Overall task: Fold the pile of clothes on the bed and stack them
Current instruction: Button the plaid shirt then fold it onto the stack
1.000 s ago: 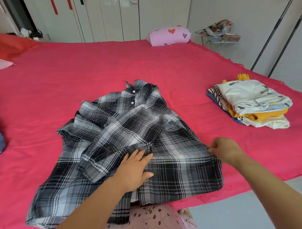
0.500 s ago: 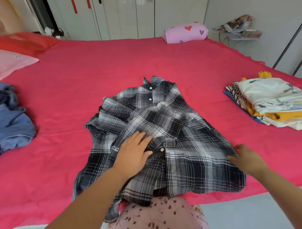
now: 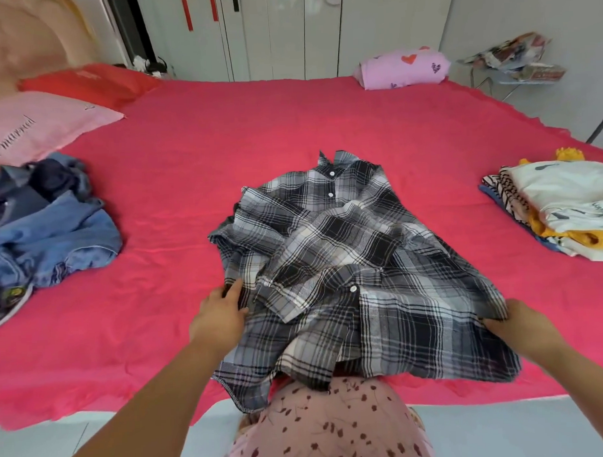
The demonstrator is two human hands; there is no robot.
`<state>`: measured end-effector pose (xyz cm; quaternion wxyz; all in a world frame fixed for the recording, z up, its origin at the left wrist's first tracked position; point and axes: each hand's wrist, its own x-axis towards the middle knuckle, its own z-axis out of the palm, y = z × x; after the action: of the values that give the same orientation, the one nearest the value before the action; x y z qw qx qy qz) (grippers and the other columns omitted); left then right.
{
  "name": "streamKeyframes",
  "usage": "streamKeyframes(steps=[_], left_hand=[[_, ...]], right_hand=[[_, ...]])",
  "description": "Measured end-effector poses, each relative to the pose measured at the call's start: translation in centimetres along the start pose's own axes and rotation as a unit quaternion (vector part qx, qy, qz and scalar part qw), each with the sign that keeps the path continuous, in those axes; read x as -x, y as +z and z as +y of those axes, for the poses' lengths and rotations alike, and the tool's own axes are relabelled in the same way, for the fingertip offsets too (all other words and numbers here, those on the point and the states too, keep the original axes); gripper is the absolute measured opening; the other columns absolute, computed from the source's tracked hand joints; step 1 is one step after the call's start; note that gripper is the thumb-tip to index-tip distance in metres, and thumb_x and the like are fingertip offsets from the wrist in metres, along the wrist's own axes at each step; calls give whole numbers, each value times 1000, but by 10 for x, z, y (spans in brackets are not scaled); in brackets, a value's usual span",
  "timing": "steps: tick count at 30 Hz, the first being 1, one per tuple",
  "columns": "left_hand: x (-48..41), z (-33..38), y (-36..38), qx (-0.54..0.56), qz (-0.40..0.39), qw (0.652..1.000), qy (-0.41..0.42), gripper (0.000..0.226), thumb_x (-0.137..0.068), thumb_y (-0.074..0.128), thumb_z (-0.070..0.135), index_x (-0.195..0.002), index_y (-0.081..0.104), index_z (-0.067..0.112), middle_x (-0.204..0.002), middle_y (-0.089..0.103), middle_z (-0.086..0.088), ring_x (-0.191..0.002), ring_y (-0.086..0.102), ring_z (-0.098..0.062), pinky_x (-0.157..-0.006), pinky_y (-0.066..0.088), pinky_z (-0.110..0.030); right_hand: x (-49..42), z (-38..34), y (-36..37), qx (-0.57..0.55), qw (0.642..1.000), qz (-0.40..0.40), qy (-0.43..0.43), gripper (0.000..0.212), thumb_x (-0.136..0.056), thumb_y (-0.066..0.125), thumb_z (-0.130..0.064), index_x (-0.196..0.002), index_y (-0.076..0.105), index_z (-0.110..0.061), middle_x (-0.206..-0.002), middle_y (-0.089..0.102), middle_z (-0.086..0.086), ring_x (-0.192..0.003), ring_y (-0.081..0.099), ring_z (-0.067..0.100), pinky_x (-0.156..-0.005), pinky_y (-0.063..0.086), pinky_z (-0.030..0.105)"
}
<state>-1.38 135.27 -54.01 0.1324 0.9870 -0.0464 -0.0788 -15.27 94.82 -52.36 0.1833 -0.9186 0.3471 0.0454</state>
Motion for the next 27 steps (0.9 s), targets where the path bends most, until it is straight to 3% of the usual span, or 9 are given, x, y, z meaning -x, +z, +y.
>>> streamKeyframes(steps=[2, 4, 10, 15, 18, 20, 24, 27], left_hand=[[3, 0, -1, 26, 5, 1000, 8, 54, -98, 42, 18, -147, 23, 24, -141, 34, -10, -112, 55, -22, -77, 45, -32], [6, -3, -2, 26, 20, 999, 16, 51, -97, 42, 11, -146, 30, 20, -136, 38, -11, -106, 60, -20, -74, 45, -30], [16, -12, -19, 22, 38, 999, 15, 41, -97, 45, 19, -136, 45, 7, -134, 43, -18, -112, 54, -34, -88, 44, -37], [23, -20, -34, 32, 21, 999, 5, 42, -94, 51, 26, -131, 51, 7, -129, 50, -19, -115, 51, -33, -89, 42, -34], [33, -24, -29, 67, 11, 998, 12, 41, -92, 56, 24, -129, 52, 8, -125, 57, -19, -114, 52, -32, -87, 42, -32], [40, -23, -23, 106, 17, 994, 14, 43, -89, 60, 18, -130, 51, 7, -123, 59, -19, -116, 52, -33, -88, 42, -34], [41, -17, -17, 114, 23, 993, 3, 59, -87, 62, 22, -140, 37, 12, -124, 55, -21, -118, 48, -35, -96, 42, -38], [35, -14, -18, 133, 4, 991, -34, 63, -86, 64, 24, -138, 33, 7, -126, 55, -19, -116, 52, -36, -89, 43, -35]], right_hand=[[1, 2, 2, 4, 1000, 25, -13, 22, -90, 55, -13, -104, 52, 4, -96, 61, 26, -90, 59, 40, -65, 34, 36], [6, 3, 2, -3, 999, 43, -26, 20, -91, 52, -8, -107, 51, 4, -101, 61, 29, -94, 58, 43, -66, 34, 36], [19, 8, -10, -2, 999, 40, -11, 23, -92, 52, -10, -109, 54, 5, -105, 61, 31, -99, 57, 43, -68, 31, 33], [24, 11, -32, 35, 999, -10, 8, 23, -93, 54, -22, -104, 58, -2, -86, 55, 15, -82, 54, 30, -65, 32, 29], [30, 14, -32, 44, 998, -40, 26, 19, -94, 52, -26, -95, 57, -8, -83, 54, 11, -78, 52, 26, -52, 32, 29], [33, 15, -25, 9, 998, -44, 35, 21, -93, 55, -26, -86, 58, -6, -75, 57, 10, -71, 52, 25, -49, 32, 26], [38, 7, -18, -126, 991, -34, 28, 20, -87, 64, -20, -74, 61, -5, -71, 63, 13, -69, 60, 26, -59, 40, 32], [41, -2, -26, -170, 984, -41, 29, 19, -87, 64, -19, -72, 60, -7, -69, 63, 11, -66, 59, 25, -61, 42, 32]])
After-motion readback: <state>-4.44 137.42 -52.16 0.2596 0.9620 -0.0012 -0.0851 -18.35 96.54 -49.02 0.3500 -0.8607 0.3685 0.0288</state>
